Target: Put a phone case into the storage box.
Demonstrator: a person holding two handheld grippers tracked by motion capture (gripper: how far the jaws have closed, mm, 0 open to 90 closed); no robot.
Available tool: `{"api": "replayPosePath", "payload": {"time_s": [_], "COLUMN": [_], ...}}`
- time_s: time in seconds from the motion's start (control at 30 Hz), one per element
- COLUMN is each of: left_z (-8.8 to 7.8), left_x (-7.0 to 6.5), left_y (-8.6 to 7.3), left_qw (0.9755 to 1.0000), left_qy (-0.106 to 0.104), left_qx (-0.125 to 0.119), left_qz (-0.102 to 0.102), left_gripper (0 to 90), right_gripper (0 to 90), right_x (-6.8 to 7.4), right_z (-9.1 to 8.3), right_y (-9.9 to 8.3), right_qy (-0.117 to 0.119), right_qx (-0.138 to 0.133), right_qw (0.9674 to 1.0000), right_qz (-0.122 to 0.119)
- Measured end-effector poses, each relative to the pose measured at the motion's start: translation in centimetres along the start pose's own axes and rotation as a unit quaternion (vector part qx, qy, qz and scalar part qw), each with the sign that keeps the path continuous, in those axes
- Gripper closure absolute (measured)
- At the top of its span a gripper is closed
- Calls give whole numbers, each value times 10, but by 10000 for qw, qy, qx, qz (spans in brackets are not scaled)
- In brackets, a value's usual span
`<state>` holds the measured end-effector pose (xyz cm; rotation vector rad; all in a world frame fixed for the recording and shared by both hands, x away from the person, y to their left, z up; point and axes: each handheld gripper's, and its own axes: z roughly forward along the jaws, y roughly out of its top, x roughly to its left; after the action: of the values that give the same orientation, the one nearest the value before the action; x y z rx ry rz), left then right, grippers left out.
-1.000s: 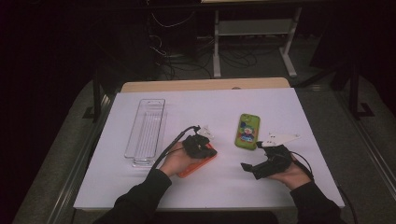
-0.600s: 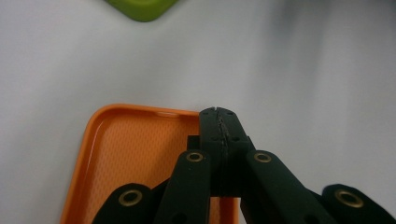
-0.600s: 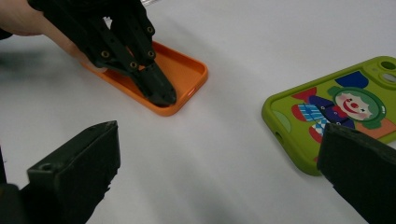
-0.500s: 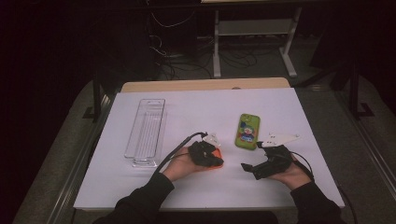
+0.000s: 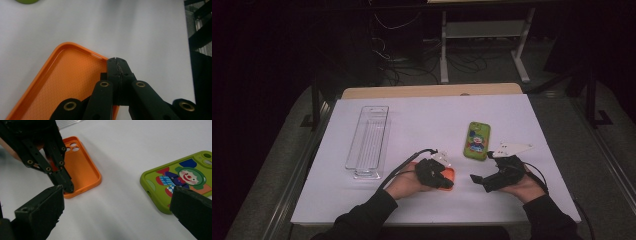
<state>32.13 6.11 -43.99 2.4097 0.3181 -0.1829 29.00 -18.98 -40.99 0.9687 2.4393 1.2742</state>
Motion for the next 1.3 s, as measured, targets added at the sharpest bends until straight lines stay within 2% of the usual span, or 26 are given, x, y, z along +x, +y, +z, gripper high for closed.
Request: {"api": "replayPosePath", "payload": {"time_s": [0.2,0.33,0.4,0.5,0.63,0.77,0.8,0.9,1.03,1.2,1.23,1.3], "left_z": [-4,-7,-7,-8,-20,-41,-47,-66,-88,-109,-113,-120], "left_x": [-9,-14,-15,-14,-9,-3,-3,1,5,8,8,7], "left_y": [-6,-10,-11,-10,-8,-7,-8,-10,-18,-32,-35,-39], "left_qw": [9997,9996,9996,9996,9999,9990,9984,9967,9947,9922,9915,9893], "left_qy": [-151,-215,-210,-115,37,244,305,484,650,864,927,1027], "left_qx": [128,189,175,188,-117,-373,-462,-636,-750,-851,-862,-964], "left_qz": [105,82,50,151,45,-19,-126,-159,-275,-295,-287,-393], "left_gripper": [898,898,898,897,887,793,754,645,524,388,369,293], "right_gripper": [0,0,0,0,0,0,0,0,0,0,0,0], "right_x": [0,-1,-1,0,-1,0,0,0,1,1,1,1], "right_z": [0,-1,-1,0,1,1,1,1,1,1,1,1], "right_y": [0,0,0,0,0,0,0,0,0,0,0,0], "right_qy": [-2,-1,-3,0,-3,27,26,21,19,18,11,10], "right_qx": [-9,15,17,27,-23,30,30,39,17,41,37,34], "right_qw": [10000,10000,10000,10000,10000,10000,10000,10000,10000,10000,10000,10000], "right_qz": [3,7,4,3,-46,29,31,28,5,3,-1,-16]}}
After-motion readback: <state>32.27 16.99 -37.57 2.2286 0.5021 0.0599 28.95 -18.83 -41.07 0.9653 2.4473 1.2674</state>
